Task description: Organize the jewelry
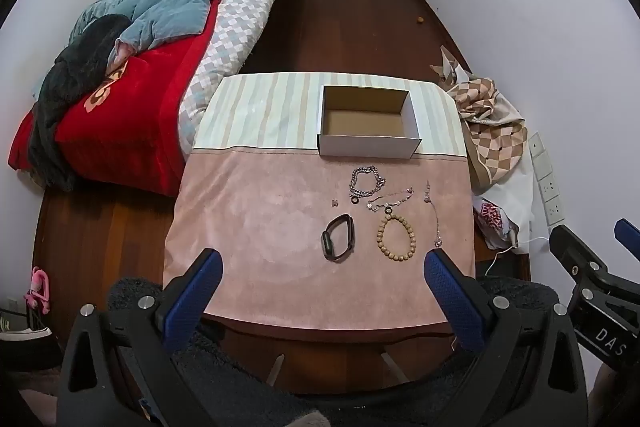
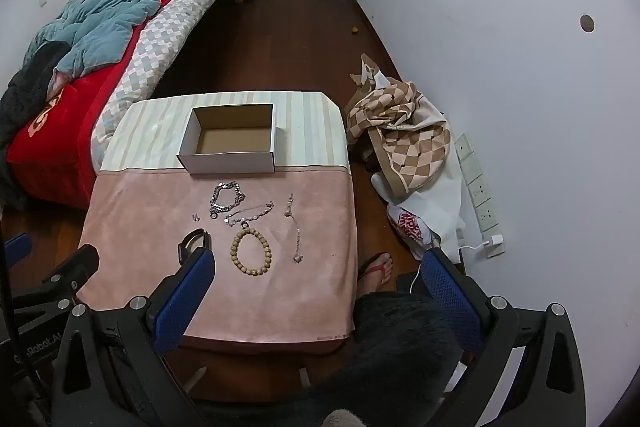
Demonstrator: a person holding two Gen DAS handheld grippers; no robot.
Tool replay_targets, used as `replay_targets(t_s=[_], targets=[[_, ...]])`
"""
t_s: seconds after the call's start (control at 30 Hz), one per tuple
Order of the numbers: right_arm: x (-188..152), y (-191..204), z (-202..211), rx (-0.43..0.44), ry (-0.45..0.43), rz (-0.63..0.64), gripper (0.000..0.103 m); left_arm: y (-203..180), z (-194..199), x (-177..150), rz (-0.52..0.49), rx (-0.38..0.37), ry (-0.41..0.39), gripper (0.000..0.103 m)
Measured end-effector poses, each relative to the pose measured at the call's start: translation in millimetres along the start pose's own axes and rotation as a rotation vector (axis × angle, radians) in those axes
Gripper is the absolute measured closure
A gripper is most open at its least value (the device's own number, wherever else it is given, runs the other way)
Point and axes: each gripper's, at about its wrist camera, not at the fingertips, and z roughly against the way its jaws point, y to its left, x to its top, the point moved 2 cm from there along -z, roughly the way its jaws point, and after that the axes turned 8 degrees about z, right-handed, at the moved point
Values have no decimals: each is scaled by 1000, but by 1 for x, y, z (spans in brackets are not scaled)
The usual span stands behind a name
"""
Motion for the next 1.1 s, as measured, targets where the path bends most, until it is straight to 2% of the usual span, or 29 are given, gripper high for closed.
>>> replay_targets(t_s=[1.1], targets=[[3,-4,8,-9,-9,-1,0,-4,13,5,0,-17,-11,0]])
